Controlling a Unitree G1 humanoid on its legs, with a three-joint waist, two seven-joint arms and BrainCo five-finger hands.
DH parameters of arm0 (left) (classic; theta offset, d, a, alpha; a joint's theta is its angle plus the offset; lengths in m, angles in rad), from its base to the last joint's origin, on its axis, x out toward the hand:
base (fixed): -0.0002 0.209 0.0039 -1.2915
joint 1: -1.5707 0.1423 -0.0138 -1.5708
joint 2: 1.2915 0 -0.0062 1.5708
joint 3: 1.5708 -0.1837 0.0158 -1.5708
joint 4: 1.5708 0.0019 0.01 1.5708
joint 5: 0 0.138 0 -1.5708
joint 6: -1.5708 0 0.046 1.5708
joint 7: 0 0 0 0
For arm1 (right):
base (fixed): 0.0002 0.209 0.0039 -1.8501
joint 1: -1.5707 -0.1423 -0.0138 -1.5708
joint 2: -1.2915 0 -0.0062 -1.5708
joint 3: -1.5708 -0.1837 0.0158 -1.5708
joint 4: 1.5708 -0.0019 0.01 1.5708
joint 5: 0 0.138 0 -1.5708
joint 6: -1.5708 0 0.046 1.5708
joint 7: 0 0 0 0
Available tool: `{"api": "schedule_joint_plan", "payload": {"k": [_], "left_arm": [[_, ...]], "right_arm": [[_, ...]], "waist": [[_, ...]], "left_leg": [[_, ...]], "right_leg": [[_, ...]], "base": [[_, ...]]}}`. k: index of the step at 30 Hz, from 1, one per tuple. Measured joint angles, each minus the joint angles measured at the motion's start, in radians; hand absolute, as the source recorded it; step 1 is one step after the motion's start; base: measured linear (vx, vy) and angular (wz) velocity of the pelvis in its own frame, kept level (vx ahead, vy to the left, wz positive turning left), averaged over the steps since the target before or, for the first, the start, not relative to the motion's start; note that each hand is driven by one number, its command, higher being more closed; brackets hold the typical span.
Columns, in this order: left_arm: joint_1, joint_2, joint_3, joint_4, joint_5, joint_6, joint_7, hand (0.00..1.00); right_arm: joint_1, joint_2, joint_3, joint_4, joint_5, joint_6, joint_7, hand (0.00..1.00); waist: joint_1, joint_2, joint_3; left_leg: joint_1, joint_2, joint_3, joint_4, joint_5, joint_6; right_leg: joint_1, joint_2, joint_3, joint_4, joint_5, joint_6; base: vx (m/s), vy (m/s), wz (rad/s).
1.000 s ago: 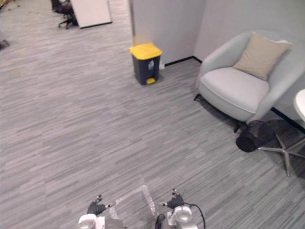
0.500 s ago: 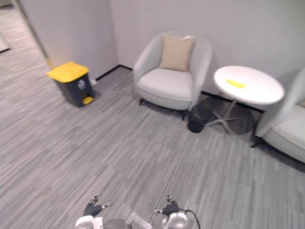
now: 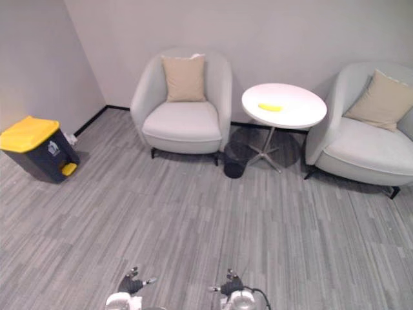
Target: Organize the slippers on the shoe rack
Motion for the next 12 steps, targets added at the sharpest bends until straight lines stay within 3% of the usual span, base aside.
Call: {"api": "schedule_joint_plan", "payload": {"k": [6, 12], "left_arm": [[-0.005, 0.010, -0.028, 0.020, -0.001, -0.001, -0.002, 0.00], [-0.005, 0.013, -0.027, 0.021, -0.003, 0.000, -0.003, 0.00]], "right_arm": [[-0.003, -0.034, -0.041, 0.032, 0.001, -0.003, -0.001, 0.00], [-0.002, -0.054, -0.049, 0.035, 0.003, -0.003, -0.002, 0.00]], "waist": [[-0.007, 0.001, -0.001], [-0.008, -0.002, 0.001]], "left_leg": [[0.005, 0.006, -0.013, -0.016, 0.006, 0.005], [0.030, -0.004, -0.008, -0.098, 0.060, 0.015]], "right_leg": [[0.034, 0.017, -0.002, -0.081, 0.049, -0.004], [0.033, 0.013, 0.007, -0.124, 0.095, 0.000]], "base": [[-0.05, -0.001, -0.02], [-0.11, 0.028, -0.05]]}}
